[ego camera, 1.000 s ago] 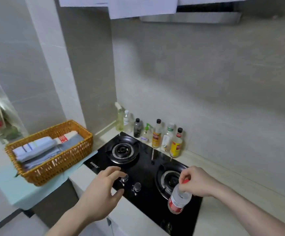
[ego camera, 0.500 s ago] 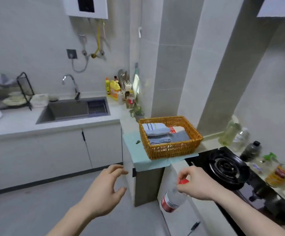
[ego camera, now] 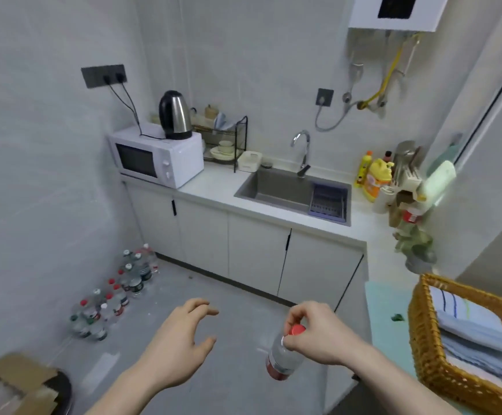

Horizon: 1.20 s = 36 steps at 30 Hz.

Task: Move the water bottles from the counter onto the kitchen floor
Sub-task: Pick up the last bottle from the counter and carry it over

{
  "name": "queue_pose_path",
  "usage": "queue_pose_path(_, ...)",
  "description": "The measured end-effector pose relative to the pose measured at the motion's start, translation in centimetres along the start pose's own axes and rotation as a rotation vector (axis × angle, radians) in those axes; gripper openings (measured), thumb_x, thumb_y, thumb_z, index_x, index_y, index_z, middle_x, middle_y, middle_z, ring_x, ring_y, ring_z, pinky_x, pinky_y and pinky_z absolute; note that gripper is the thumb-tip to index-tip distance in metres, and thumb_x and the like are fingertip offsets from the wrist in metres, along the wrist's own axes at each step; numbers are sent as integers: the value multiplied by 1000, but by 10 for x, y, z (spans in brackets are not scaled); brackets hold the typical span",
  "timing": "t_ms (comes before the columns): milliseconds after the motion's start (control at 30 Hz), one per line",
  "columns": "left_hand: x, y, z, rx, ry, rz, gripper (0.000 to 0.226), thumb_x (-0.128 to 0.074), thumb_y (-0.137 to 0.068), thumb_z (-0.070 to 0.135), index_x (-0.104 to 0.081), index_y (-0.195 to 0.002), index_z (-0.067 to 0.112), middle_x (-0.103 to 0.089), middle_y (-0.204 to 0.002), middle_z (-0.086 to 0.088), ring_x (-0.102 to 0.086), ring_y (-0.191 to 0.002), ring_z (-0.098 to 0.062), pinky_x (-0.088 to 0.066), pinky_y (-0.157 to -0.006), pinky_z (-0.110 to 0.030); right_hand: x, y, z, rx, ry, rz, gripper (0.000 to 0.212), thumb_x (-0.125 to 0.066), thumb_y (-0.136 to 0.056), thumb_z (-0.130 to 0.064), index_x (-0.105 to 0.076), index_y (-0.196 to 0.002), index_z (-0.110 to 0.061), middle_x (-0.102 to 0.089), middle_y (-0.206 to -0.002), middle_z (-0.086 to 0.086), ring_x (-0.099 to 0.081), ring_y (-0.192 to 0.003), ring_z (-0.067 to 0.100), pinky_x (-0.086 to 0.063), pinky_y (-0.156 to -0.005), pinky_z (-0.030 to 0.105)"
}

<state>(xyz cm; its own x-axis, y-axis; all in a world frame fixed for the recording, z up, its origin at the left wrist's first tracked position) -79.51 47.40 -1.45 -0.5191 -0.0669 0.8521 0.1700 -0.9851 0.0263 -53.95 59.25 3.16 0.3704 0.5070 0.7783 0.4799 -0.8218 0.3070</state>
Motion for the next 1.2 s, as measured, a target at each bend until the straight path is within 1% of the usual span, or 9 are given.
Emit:
queue_pose_path(100,13,-3,-33,116,-24,34,40,-59,-91,46,-48,-130,44,-34,-143,26,-39,-132,-3,-34,-107,-23,-10,-51,-31,101,0,-73,13,-64,-66,-26,-73,-74,-22,-73,-80,-6,-56,-58,3,-47,-55,17)
queue_pose_path(233,31,4,-78,284,-19,76,40,-61,-91,46,-47,-128,46,-34,-144,25,-39,-135,-4,-33,-108,-23,-33,-109,-73,214,49,-154,13,-62,-68,-22,-73,-73,-19,-72,-77,-5,-53,-56,3,-41,-51,11)
queue_pose_path(333,47,10,-113,386,-24,99,42,-60,-93,48,-46,-132,44,-33,-143,25,-37,-136,-4,-33,-110,-24,-57,-149,-111,265,62,-212,8,-62,-69,-21,-70,-68,-23,-64,-65,-9,-51,-53,2,-37,-49,9)
queue_pose_path(433,64,16,-159,482,-25,126,44,-60,-92,48,-46,-133,44,-34,-144,25,-37,-136,-3,-33,-112,-25,-85,-187,-152,313,74,-282,7,-65,-70,-21,-72,-69,-22,-62,-62,-10,-52,-51,-1,-39,-50,8)
queue_pose_path(567,85,13,-228,578,0,150,42,-60,-92,45,-48,-132,41,-37,-140,25,-38,-134,-5,-33,-111,-24,-128,-237,-207,346,94,-334,9,-68,-68,-23,-75,-72,-20,-70,-68,-7,-55,-54,-2,-43,-52,8)
queue_pose_path(733,112,2,-328,665,18,113,42,-60,-88,44,-51,-129,40,-41,-138,21,-48,-117,-10,-39,-101,-24,-189,-298,-278,353,111,-395,10,-67,-68,-22,-75,-73,-19,-67,-65,-9,-56,-56,0,-46,-55,12)
queue_pose_path(833,122,-8,-382,695,35,68,43,-59,-87,44,-52,-129,38,-44,-136,18,-49,-121,-10,-40,-104,-26,-223,-330,-315,339,99,-409,10,-65,-67,-22,-74,-71,-20,-65,-63,-10,-55,-56,1,-46,-56,12)
queue_pose_path(967,124,-24,-432,732,66,-29,44,-55,-87,43,-54,-130,35,-45,-135,15,-50,-120,-12,-41,-104,-29,-262,-373,-355,318,103,-447,8,-66,-66,-20,-73,-69,-20,-73,-71,-6,-61,-61,2,-52,-61,18)
queue_pose_path(1200,137,-65,-524,853,136,4,41,-59,-87,36,-56,-128,35,-44,-136,17,-50,-120,-10,-41,-106,-28,-332,-470,-423,341,192,-559,7,-70,-71,-20,-69,-68,-27,-70,-73,-10,-66,-71,4,-49,-61,13)
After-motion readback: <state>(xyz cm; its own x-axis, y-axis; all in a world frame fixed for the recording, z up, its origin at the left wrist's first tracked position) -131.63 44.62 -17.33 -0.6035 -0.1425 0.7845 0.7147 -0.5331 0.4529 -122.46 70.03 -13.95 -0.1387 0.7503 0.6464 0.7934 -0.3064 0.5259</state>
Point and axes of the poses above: each hand's wrist, its own y-axis away from the middle knuckle, its own x-axis out of the back of the hand, z = x × y, the point moved 1 cm from there along -y, towards the middle knuckle
